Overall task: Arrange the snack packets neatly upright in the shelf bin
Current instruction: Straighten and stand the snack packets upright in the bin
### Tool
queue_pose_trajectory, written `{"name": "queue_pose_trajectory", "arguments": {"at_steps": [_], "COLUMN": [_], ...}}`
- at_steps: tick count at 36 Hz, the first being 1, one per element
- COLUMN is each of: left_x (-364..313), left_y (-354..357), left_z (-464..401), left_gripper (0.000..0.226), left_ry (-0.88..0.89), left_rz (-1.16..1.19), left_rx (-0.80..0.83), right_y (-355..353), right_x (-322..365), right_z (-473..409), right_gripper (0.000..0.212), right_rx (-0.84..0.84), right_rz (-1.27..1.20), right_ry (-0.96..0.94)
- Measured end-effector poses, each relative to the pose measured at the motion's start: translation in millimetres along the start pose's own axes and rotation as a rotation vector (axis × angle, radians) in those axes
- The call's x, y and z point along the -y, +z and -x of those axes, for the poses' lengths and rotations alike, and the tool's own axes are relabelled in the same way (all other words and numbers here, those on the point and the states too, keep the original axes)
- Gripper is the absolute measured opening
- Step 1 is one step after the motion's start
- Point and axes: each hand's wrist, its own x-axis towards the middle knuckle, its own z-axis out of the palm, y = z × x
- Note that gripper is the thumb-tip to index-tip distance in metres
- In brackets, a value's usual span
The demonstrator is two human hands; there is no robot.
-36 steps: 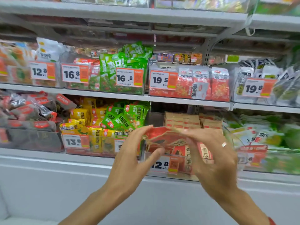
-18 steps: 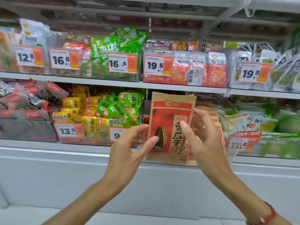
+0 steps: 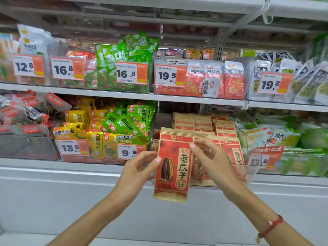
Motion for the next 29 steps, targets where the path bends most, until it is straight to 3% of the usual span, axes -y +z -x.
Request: {"name": "queue_pose_trajectory", "arguments": {"at_steps": [6,10,15,20,26,29], "left_x": [0.7,-3.2,-7.7,-12.5,-12.6,-18.0], "left_y": [4.7,8.2,5.4,2.4,4.1,9.0], "left_z": [3.9,7.4,4.4,2.5,7.1,12.1], "left_gripper": [0.039,0.020,0.017,0.015,0.020,0.040], "left_ry": [-0.056,-0.015,0.053,0.104,0.149,0.148], "left_rz": [0.083,0.088,0.129,0.168,0.125,0.128], "left_rx": [0.025,0.031,-0.099,-0.202,-0.319,-0.394], "right_y": [2.6,5.0,3.0,5.3,10.5,15.5], "right_x": [4.0,7.2,10.4,14.1,17.3,21.5], "right_z": [4.6,5.8,12.0,18.9,21.8,24.3], "right_gripper": [0.009,0.013,0.025,0.039,0.035,0.037], "right_rx": [0.008,0.066,0.295,0.360,0.246,0.145], "right_rz": [-0.116,-0.154,-0.098,-0.114,-0.046,0.052], "right_ry": [0.024,0.064,0.120,0.053,-0.029,-0.131]}}
